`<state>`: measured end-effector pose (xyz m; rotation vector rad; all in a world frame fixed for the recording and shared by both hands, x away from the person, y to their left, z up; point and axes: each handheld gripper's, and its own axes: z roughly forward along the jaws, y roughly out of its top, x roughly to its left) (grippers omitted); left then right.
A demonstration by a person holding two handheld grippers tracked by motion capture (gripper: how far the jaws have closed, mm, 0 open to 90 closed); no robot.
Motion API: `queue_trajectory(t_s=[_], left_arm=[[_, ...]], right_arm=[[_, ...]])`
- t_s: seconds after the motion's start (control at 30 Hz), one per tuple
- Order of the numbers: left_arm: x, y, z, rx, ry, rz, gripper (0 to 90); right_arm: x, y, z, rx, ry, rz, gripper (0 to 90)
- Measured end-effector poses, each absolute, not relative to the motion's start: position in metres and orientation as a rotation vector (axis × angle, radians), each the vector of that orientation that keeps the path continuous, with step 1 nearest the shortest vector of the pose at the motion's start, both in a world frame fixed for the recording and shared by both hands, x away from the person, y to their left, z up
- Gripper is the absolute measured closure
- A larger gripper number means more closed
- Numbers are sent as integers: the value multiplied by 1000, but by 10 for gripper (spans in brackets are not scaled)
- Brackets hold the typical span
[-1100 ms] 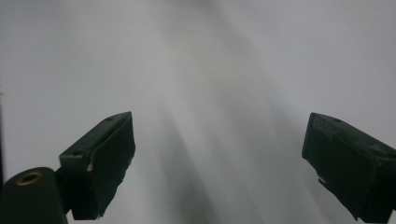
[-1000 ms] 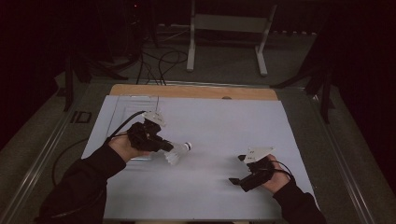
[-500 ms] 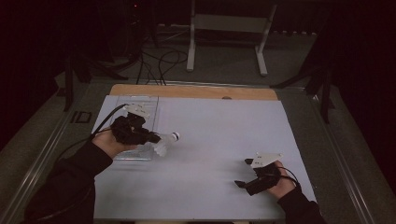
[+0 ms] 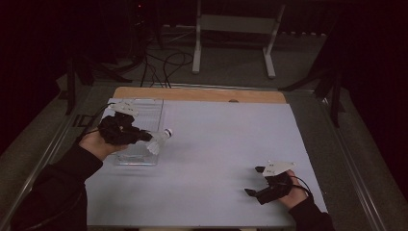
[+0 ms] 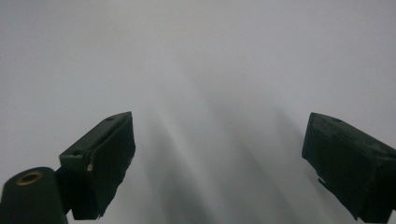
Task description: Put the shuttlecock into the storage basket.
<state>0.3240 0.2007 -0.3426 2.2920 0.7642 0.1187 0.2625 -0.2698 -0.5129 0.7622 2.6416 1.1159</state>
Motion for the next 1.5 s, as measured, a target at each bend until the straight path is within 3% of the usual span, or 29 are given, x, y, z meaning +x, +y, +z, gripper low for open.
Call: queue_trajectory(t_s=[0.37,0.63,1.5], left_arm=[[326,212,-340,2263,793,190,900],[330,216,-344,2275,833,327,900],[351,221,-360,2137,942,437,900]], right_arm=[[260,-268,-519,749,2637,1130,94],[260,-265,-519,740,2645,1140,95],[259,-266,-517,737,2631,1178,94]])
